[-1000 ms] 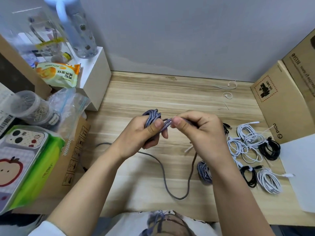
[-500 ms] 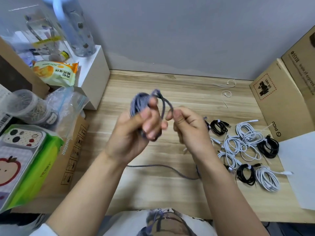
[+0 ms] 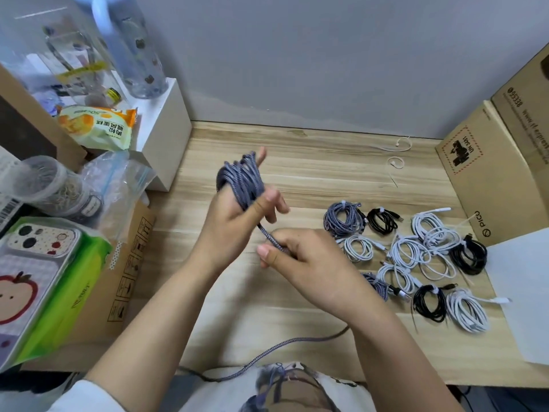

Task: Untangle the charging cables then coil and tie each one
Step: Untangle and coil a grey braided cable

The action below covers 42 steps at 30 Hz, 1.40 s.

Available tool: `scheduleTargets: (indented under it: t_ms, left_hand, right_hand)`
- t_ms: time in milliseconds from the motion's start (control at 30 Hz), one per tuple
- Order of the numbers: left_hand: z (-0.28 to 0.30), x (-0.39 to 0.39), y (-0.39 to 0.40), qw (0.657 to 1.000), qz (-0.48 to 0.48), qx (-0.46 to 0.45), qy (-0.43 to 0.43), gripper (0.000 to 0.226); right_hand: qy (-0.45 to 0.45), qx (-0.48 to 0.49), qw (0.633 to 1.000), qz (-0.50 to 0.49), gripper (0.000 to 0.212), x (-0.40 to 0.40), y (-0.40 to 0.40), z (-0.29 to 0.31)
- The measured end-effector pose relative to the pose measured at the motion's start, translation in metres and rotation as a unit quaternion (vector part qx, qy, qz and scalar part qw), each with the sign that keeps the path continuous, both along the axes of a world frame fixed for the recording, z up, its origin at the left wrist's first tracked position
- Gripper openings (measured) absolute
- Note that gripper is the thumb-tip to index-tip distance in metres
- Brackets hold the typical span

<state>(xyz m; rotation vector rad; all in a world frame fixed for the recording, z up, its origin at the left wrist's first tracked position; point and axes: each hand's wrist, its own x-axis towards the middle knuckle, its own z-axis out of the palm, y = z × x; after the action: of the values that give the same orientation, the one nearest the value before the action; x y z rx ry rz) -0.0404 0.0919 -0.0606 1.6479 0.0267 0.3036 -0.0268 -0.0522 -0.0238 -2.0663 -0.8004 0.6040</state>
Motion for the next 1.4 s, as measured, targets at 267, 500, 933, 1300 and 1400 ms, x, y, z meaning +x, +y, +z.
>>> scheduleTargets:
  t_ms: [267, 500, 933, 1300, 1400]
  left_hand:
    - [0.01, -0.015, 0.0, 0.981, -0.153, 0.016, 0.116, 0.066]
    - [0.017, -0.017, 0.01, 0.941, -0.27, -0.152, 0.135, 0.044]
    - [0.042, -0.008, -0.001, 0.717, -0.326, -0.615, -0.041, 0.027]
    - [0.029, 0.008, -0.002, 0.961, 0.062, -0.267, -0.034, 0.036]
    - [0.024, 0.005, 0.002, 0.983, 0.046, -0.176, -0.008, 0.035]
  right_hand:
    - [-0.203, 0.052, 0.974, -0.089, 0.027, 0.01, -0.012, 0.008]
    - [-0.138, 0.186, 0.962, -0.148, 0.021, 0.018, -0.011, 0.008]
    - [0.164, 0.258, 0.947, -0.103, 0.036, 0.014, 0.004, -0.009]
    - [0.063, -0.015, 0.997, 0.046, 0.03, -0.012, 0.004, -0.009]
    - [-0.008, -0.004, 1.0, 0.018, 0.031, -0.01, 0.002, 0.0]
